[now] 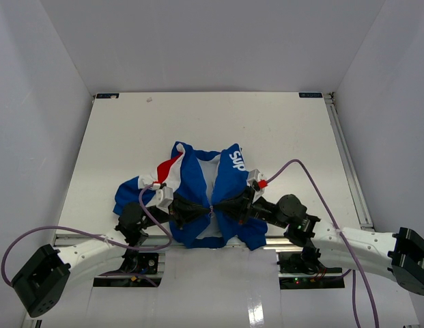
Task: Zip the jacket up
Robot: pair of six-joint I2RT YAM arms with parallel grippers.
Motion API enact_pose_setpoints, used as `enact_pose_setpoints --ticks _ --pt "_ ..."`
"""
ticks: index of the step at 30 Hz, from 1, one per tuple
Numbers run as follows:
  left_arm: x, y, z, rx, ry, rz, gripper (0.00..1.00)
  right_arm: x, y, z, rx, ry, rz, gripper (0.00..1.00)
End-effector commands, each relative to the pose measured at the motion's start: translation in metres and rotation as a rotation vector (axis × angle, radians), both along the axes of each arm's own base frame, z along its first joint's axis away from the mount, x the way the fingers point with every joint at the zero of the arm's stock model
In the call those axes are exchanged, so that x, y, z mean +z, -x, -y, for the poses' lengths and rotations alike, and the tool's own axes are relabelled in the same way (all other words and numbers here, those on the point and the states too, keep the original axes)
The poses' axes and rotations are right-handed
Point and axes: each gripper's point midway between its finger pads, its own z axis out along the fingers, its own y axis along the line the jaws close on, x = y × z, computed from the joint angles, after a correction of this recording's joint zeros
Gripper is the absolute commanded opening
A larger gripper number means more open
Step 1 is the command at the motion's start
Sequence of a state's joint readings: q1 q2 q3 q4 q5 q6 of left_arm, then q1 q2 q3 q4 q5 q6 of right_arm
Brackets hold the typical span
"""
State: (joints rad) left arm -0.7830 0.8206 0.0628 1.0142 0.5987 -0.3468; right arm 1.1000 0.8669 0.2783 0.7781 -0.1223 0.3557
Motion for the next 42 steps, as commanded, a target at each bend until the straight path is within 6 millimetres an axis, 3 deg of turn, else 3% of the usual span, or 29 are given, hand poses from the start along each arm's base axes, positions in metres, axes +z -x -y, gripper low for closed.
enact_pose_setpoints --ticks 1,5,14,32,39,42 --pt "-0.001 0.004 0.002 -0.026 -0.033 0.026 0.00 0.038 -0.002 0.006 -0.029 -0.099 0.068 0.08" --pt "-0.009 0.008 0.006 -0.068 -0.073 0.015 0.00 0.045 -0.004 0.003 -0.030 -0.097 0.081 0.08" --pt "-0.023 0.017 0.012 -0.152 -0.123 -0.012 0.00 0.042 -0.010 0.001 -0.055 -0.100 0.073 0.08" --pt "-0.046 0.014 0.016 -0.167 -0.209 -0.073 0.00 0.072 -0.017 0.002 -0.087 -0.127 0.129 0.08" --pt "-0.044 0.019 0.016 -0.192 -0.203 -0.077 0.00 0.047 -0.020 -0.002 -0.091 -0.067 0.101 0.08" --pt "-0.042 0.010 0.015 -0.137 -0.192 -0.082 0.00 0.038 -0.020 -0.002 -0.087 -0.045 0.094 0.08"
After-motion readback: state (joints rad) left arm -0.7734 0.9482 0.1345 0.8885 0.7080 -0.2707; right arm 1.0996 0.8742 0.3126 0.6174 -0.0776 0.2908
